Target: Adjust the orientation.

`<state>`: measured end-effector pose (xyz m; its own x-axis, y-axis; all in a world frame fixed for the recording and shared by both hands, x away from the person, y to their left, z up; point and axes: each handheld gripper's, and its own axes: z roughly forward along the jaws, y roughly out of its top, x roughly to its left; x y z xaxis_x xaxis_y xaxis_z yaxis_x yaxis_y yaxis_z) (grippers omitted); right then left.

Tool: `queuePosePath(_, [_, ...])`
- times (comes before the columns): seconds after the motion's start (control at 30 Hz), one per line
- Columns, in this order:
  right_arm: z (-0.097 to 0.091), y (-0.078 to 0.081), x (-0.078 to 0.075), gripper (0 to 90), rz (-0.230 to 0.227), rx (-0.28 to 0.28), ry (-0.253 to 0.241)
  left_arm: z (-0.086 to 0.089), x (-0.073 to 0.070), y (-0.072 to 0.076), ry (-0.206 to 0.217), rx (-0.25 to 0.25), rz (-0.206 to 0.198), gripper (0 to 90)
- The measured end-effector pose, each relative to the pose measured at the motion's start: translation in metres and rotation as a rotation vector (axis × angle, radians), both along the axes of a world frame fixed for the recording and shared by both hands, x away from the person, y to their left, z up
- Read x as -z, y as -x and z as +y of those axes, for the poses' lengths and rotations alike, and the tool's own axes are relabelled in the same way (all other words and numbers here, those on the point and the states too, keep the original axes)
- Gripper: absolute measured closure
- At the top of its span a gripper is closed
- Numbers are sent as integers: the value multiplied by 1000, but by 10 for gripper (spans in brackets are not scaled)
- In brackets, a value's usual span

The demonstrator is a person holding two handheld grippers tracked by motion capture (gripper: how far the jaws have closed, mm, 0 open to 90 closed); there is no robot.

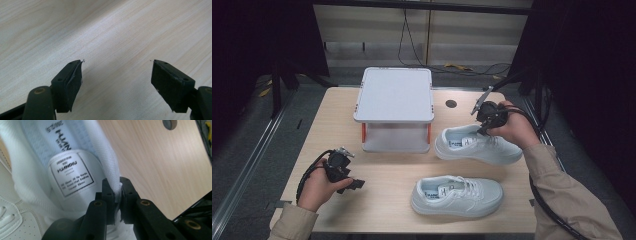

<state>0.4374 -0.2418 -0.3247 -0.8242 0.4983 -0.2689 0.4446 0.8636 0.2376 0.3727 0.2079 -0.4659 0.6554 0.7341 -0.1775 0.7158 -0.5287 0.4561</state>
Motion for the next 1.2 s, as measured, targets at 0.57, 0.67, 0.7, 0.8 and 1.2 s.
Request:
queuePosePath(0.57, [53,16,-27,834,-26,-110,-41,3,-10,3,23,-5,-24,242])
queuePosePath(0.67, [69,19,-27,833,-13,-153,-32,6,-12,3,31,-9,-29,241])
queuePosePath(0.7, [74,20,-27,833,-11,-157,-35,6,-12,3,35,-10,-29,242])
queuePosePath(0.8, [86,22,-30,833,-12,-185,-41,8,-13,3,34,-9,-29,242])
queuePosePath(1.2, [154,29,-15,829,13,-298,-57,18,-24,6,62,-37,-62,243])
